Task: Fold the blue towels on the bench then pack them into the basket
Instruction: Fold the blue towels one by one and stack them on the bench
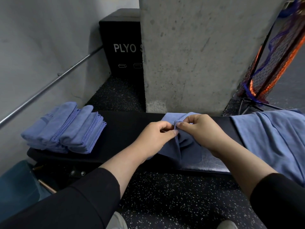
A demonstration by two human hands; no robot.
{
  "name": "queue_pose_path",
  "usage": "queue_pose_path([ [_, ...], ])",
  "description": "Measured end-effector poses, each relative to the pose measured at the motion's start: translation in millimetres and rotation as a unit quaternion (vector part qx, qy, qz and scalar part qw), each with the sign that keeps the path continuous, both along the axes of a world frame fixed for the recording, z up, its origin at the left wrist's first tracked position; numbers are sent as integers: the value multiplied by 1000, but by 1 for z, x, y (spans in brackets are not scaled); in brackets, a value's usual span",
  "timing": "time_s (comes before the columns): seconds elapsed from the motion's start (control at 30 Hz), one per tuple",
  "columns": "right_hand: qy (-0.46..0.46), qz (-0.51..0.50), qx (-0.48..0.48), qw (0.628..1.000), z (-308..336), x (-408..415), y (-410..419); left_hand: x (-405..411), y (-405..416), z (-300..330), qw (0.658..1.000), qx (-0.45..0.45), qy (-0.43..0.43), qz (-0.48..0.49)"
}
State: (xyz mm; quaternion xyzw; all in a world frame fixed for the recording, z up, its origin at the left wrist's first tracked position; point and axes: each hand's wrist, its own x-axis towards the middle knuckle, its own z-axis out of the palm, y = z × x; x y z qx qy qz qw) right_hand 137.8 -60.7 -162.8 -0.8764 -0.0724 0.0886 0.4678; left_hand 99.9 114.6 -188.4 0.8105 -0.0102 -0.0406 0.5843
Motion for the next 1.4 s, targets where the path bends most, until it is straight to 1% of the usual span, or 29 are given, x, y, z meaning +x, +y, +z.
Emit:
queue_pose_path([
  [0.1, -1, 10, 4, 1000, -1, 1, -2, 3, 2, -2, 999, 14, -7, 35],
  [0.17, 12, 37, 0, 999, 0, 1, -5, 7, 4, 1, 995, 0, -6, 101],
  [0.2, 23, 63, -17, 998, 1, 2, -6, 8, 6, 3, 992, -6, -7, 129],
  [0.23, 29, 96, -51, 994, 1, 2, -8, 9, 8, 4, 990, -1, -14, 138],
  [0.3, 28, 155, -155, 975, -1, 4, -15, 9, 14, 6, 991, 69, -41, 107],
  [0.33, 32, 172, -206, 963, -1, 6, -19, 8, 16, 8, 989, 109, -53, 81],
  [0.4, 39, 180, -286, 941, -2, 10, -29, 7, 23, 12, 987, 142, -59, 35],
  [0.47, 41, 159, -341, 926, -1, 15, -41, 9, 35, 13, 983, 176, -58, -10],
  [0.53, 34, 110, -361, 926, -2, 20, -52, 12, 49, 12, 973, 225, -34, -32],
  [0.6, 32, 50, -333, 941, -4, 25, -59, 13, 61, 7, 963, 270, -1, -14],
  [0.67, 12, -6, -292, 956, -11, 31, -62, 16, 69, 0, 953, 301, 15, 23],
  [0.77, -47, -63, -242, 967, -18, 36, -62, 23, 77, -9, 948, 305, 18, 85],
  [0.87, -66, -112, -190, 973, -16, 38, -64, 31, 84, -9, 955, 263, 16, 132],
  [0.93, -66, -134, -160, 976, -14, 39, -66, 33, 86, -6, 963, 213, 35, 160],
  [1.0, -54, -141, -134, 979, -10, 37, -64, 34, 85, -4, 971, 156, 61, 170],
  [1.03, -46, -146, -104, 983, -8, 36, -61, 35, 83, -3, 975, 120, 75, 169],
  [1.07, -32, -154, -45, 986, -6, 36, -57, 36, 82, -1, 978, 78, 90, 170],
  [1.1, -4, -160, 39, 986, -4, 37, -53, 36, 79, 1, 978, 32, 107, 176],
  [1.13, 33, -163, 124, 978, -2, 37, -48, 36, 77, 3, 975, -15, 124, 185],
  [1.17, 62, -164, 185, 967, 1, 38, -43, 37, 75, 4, 970, -61, 136, 194],
  [1.2, 71, -162, 206, 962, 3, 40, -39, 39, 74, 6, 964, -104, 143, 200],
  [1.27, 46, -157, 197, 967, 8, 51, -32, 51, 73, 11, 956, -158, 133, 209],
  [1.33, -5, -140, 157, 978, 21, 68, -26, 72, 79, 23, 956, -168, 92, 223],
  [1.4, -62, -123, 131, 982, 45, 83, -20, 90, 87, 49, 957, -159, 26, 241],
])
